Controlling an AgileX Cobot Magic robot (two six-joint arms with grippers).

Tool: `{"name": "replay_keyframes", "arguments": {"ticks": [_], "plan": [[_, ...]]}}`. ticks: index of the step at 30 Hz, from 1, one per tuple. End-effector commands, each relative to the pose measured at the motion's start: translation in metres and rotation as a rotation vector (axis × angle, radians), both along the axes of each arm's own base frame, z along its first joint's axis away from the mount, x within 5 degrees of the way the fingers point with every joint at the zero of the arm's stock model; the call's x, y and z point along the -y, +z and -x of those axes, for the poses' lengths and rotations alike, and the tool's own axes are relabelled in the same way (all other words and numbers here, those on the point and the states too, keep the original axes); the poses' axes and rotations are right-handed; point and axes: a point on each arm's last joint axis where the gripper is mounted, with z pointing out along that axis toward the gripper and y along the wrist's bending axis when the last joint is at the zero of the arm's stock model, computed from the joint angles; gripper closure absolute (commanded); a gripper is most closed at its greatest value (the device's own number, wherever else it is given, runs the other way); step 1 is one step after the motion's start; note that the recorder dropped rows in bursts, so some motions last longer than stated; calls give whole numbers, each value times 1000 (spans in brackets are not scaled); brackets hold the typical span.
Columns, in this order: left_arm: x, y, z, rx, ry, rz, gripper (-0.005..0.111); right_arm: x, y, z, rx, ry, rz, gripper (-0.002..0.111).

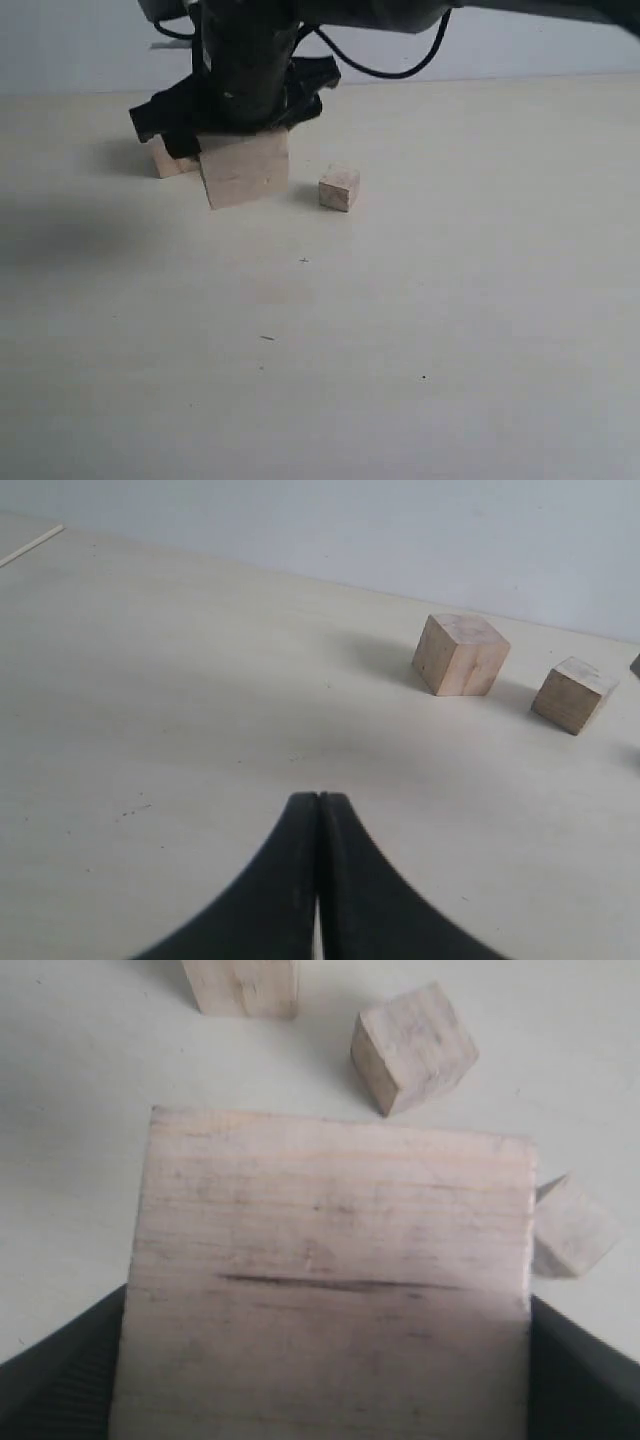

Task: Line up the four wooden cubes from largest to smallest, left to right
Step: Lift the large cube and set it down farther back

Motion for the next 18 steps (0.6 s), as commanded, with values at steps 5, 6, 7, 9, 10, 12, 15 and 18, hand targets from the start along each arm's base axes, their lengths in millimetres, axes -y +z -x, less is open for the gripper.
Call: {"name": "replay_keyframes", "arguments": {"ticks": [5,6,7,9,10,12,15,18], "plan": [[0,0,0,17,-2,-4,107,-13,-25,2,-155,-127,-80,108],[0,0,0,17,-2,-4,107,-13,-25,1,-146,-124,-75,108],[0,0,0,17,-2,-4,107,-12,-24,1,-140,-123,-72,108],[0,0,0,17,-2,-4,107,-12,-25,0,-139,-125,-67,108],[0,0,0,17,-2,-4,107,-11,-24,0,-131,-133,-65,108],[0,0,0,17,-2,-4,107,-10,-25,-3,-119,-178,-71,108],[0,0,0,17,-2,-4,107,-10,-26,-7,-82,-220,-81,108],[0,0,0,17,-2,-4,107,-10,-36,-9,-88,-240,-55,108]]}}
